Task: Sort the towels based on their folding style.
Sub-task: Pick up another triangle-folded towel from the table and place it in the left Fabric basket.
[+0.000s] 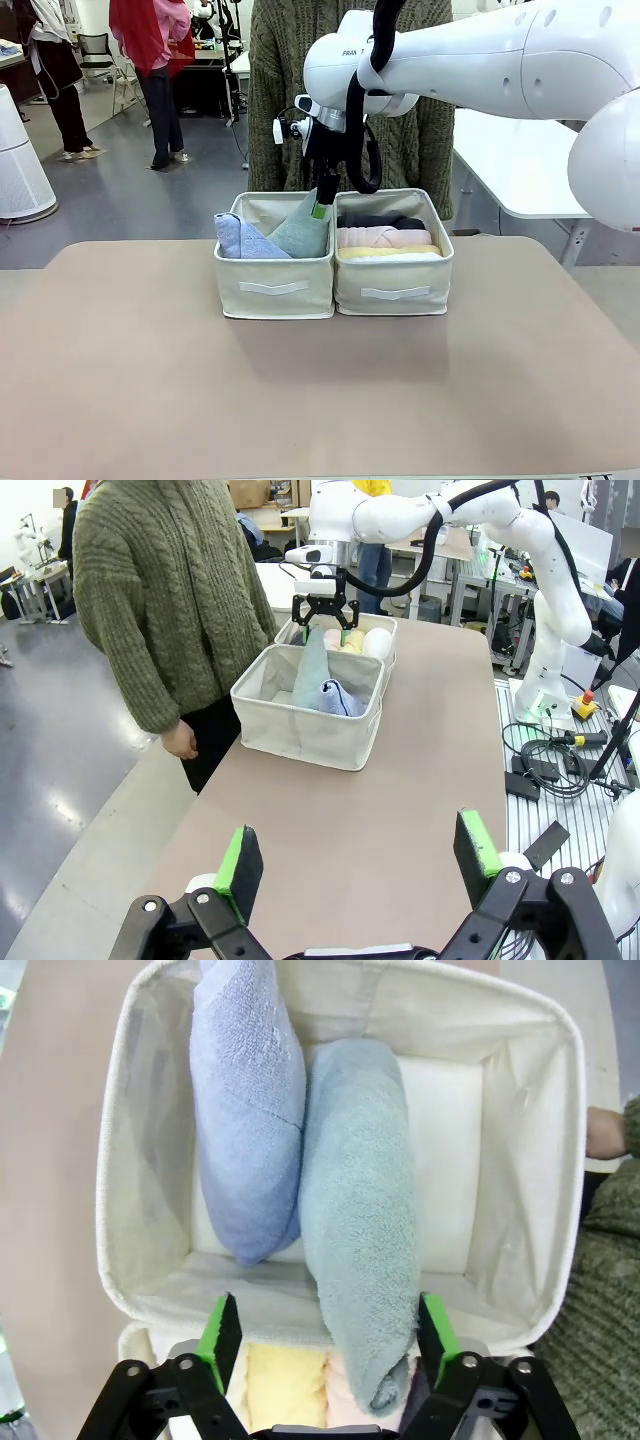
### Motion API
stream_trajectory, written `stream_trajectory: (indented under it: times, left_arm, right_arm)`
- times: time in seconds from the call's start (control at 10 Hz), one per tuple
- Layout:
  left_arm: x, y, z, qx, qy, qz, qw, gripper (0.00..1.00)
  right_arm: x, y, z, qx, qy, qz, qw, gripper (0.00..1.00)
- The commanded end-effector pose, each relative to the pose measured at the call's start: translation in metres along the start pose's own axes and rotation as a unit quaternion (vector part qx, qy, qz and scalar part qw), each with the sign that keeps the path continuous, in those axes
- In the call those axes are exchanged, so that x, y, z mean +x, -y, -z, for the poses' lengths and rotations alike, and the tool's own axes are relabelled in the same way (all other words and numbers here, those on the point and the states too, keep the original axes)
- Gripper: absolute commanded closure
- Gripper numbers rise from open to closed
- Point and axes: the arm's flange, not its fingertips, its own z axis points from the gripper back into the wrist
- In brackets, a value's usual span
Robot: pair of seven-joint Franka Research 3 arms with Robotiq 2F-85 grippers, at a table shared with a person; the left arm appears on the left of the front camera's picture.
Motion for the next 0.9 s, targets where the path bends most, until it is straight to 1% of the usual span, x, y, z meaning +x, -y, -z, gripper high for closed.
stream_trajectory:
  times: [0.0,0.3,0.5,0.8]
  left_arm:
    - [0.001,0.002,-0.001,0.003,0.006,0.003,1.000,0.00]
    - [0.001,0.002,-0.001,0.003,0.006,0.003,1.000,0.00]
    - [0.001,0.002,-0.001,0.003,0.006,0.003,1.000,0.00]
    - [0.001,0.002,-0.001,0.003,0.006,0.003,1.000,0.00]
  right_arm:
    - [0.005,0.009,-0.005,0.006,0.000,-0.007,1.000,0.00]
    - [0.005,0.006,-0.015,-0.004,-0.001,-0.005,1.000,0.00]
    - [0.007,-0.006,-0.037,-0.017,-0.006,0.001,1.000,0.00]
    - [0.011,-0.031,-0.084,-0.054,-0.019,-0.004,0.998,0.00]
